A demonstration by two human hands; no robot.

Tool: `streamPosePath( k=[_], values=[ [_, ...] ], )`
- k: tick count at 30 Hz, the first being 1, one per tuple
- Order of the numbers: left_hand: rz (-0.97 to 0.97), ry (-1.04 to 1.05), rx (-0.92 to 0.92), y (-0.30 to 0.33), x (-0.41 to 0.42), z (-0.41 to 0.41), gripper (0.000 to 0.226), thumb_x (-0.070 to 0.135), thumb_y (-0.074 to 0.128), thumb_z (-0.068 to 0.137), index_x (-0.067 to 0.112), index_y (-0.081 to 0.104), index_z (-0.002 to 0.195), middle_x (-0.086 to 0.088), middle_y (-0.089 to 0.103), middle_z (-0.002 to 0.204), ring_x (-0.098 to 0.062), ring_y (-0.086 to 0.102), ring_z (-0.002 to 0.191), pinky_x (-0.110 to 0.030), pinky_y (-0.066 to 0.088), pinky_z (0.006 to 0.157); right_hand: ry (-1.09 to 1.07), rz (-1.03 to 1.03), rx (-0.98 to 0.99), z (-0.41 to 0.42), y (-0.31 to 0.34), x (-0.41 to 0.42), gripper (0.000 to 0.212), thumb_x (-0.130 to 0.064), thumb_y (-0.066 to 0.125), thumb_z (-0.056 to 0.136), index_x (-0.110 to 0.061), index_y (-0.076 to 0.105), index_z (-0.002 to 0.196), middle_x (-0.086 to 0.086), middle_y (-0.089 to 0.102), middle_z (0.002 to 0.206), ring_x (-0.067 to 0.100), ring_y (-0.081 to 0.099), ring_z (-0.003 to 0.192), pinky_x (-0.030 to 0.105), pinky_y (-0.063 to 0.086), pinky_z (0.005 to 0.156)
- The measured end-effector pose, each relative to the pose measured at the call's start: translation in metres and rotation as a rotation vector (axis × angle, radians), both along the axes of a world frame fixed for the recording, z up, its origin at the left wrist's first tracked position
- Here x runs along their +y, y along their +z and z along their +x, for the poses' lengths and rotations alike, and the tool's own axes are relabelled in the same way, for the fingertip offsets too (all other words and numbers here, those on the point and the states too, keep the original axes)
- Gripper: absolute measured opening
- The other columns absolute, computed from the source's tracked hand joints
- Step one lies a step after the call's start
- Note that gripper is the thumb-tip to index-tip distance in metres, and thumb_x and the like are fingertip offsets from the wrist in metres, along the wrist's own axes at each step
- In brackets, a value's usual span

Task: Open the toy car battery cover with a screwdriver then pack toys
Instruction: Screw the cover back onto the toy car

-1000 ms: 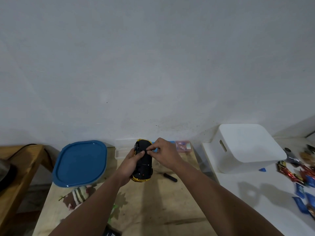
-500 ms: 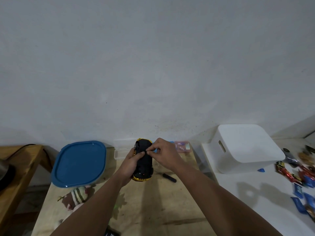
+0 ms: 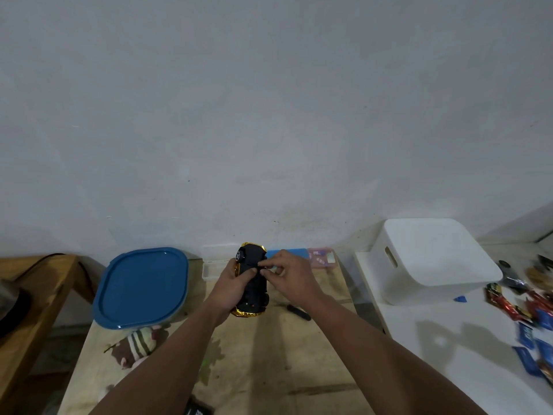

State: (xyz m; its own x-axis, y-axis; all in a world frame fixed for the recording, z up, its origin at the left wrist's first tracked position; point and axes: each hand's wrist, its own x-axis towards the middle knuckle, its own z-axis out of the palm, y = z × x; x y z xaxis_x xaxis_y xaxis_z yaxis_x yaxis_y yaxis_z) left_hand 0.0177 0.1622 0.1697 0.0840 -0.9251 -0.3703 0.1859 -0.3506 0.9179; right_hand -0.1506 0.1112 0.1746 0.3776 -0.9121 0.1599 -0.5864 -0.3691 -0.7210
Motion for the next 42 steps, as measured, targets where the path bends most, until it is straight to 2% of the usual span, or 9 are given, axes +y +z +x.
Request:
streamPosePath(
  k=[6, 14, 18, 22, 26, 30, 34, 39, 42],
  values=[
    [0.015, 0.009, -0.027, -0.004, 0.005, 0.002, 0.024, 0.011, 0.061, 0.102, 0.024, 0.060, 0.122, -0.009, 0.074, 0.113, -0.024, 0.074, 0.099, -0.032, 0.059, 0.078, -0.013, -0.003, -0.007, 0.004, -0.007, 0.002, 0.027, -0.048, 0.067, 0.079, -0.037, 0.077, 0.102, -0.014, 0.066, 0.089, 0.005, 0.060, 0.070, 0.045, 0.052, 0.078],
    [0.050, -0.009, -0.005, -0.014, 0.010, 0.004, 0.033, 0.011, 0.064, 0.101, 0.019, 0.055, 0.131, -0.012, 0.072, 0.119, -0.029, 0.072, 0.108, -0.043, 0.060, 0.093, 0.100, -0.122, 0.269, -0.002, -0.013, 0.002, 0.026, -0.044, 0.061, 0.093, -0.039, 0.074, 0.115, -0.014, 0.061, 0.093, 0.002, 0.055, 0.078, 0.035, 0.034, 0.083],
    [0.052, 0.015, -0.014, -0.017, 0.008, 0.007, 0.031, 0.010, 0.065, 0.101, 0.022, 0.057, 0.128, -0.014, 0.072, 0.121, -0.033, 0.072, 0.108, -0.050, 0.059, 0.095, 0.072, 0.039, 0.037, -0.004, -0.013, 0.004, 0.026, -0.027, 0.063, 0.094, -0.034, 0.074, 0.117, -0.011, 0.064, 0.095, 0.006, 0.061, 0.080, 0.025, 0.051, 0.077],
    [0.078, 0.031, -0.030, -0.021, 0.007, 0.012, 0.030, 0.011, 0.065, 0.101, 0.024, 0.057, 0.127, -0.013, 0.071, 0.120, -0.035, 0.072, 0.106, -0.053, 0.060, 0.093, -0.207, 0.171, -0.186, -0.017, -0.022, 0.004, 0.021, -0.016, 0.063, 0.096, -0.024, 0.075, 0.110, -0.012, 0.071, 0.105, -0.002, 0.063, 0.091, 0.016, 0.050, 0.081],
    [0.100, 0.044, -0.069, -0.038, 0.010, 0.017, 0.033, 0.012, 0.065, 0.101, 0.027, 0.056, 0.129, -0.007, 0.072, 0.118, -0.028, 0.074, 0.101, -0.040, 0.062, 0.080, -0.263, 0.246, 0.135, -0.045, -0.068, -0.001, 0.025, -0.019, 0.063, 0.092, -0.023, 0.072, 0.116, -0.004, 0.071, 0.108, 0.007, 0.062, 0.091, 0.024, 0.051, 0.084],
    [0.147, 0.068, -0.103, -0.066, 0.014, 0.020, 0.035, 0.015, 0.066, 0.102, 0.024, 0.057, 0.135, -0.007, 0.074, 0.119, -0.027, 0.075, 0.099, -0.033, 0.061, 0.073, -0.116, 0.404, 0.536, -0.062, -0.129, 0.001, 0.051, -0.032, 0.060, 0.092, -0.040, 0.049, 0.142, -0.001, 0.053, 0.135, 0.023, 0.053, 0.124, 0.042, 0.048, 0.100],
    [0.181, 0.093, -0.130, -0.088, 0.018, 0.023, 0.036, 0.015, 0.066, 0.102, 0.023, 0.058, 0.136, -0.008, 0.074, 0.121, -0.025, 0.076, 0.096, -0.035, 0.062, 0.075, -0.026, 0.336, 0.776, -0.059, -0.170, 0.006, 0.054, -0.029, 0.057, 0.091, -0.039, 0.042, 0.142, 0.002, 0.043, 0.134, 0.029, 0.046, 0.123, 0.044, 0.050, 0.091],
    [0.185, 0.106, -0.182, -0.099, 0.019, 0.025, 0.033, 0.019, 0.066, 0.101, 0.033, 0.057, 0.129, -0.002, 0.073, 0.120, -0.026, 0.075, 0.101, -0.052, 0.060, 0.093, -0.128, 0.269, 0.741, -0.046, -0.192, -0.003, 0.025, -0.021, 0.047, 0.099, -0.026, 0.053, 0.123, 0.003, 0.051, 0.126, 0.029, 0.056, 0.112, 0.039, 0.049, 0.082],
    [0.154, 0.111, -0.188, -0.096, 0.021, 0.023, 0.034, 0.019, 0.065, 0.103, 0.030, 0.055, 0.133, -0.001, 0.072, 0.120, -0.023, 0.074, 0.101, -0.040, 0.061, 0.082, -0.263, 0.354, 0.460, -0.046, -0.178, -0.004, 0.023, -0.023, 0.053, 0.096, -0.021, 0.060, 0.118, 0.006, 0.056, 0.116, 0.031, 0.062, 0.101, 0.038, 0.051, 0.079]
  ],
)
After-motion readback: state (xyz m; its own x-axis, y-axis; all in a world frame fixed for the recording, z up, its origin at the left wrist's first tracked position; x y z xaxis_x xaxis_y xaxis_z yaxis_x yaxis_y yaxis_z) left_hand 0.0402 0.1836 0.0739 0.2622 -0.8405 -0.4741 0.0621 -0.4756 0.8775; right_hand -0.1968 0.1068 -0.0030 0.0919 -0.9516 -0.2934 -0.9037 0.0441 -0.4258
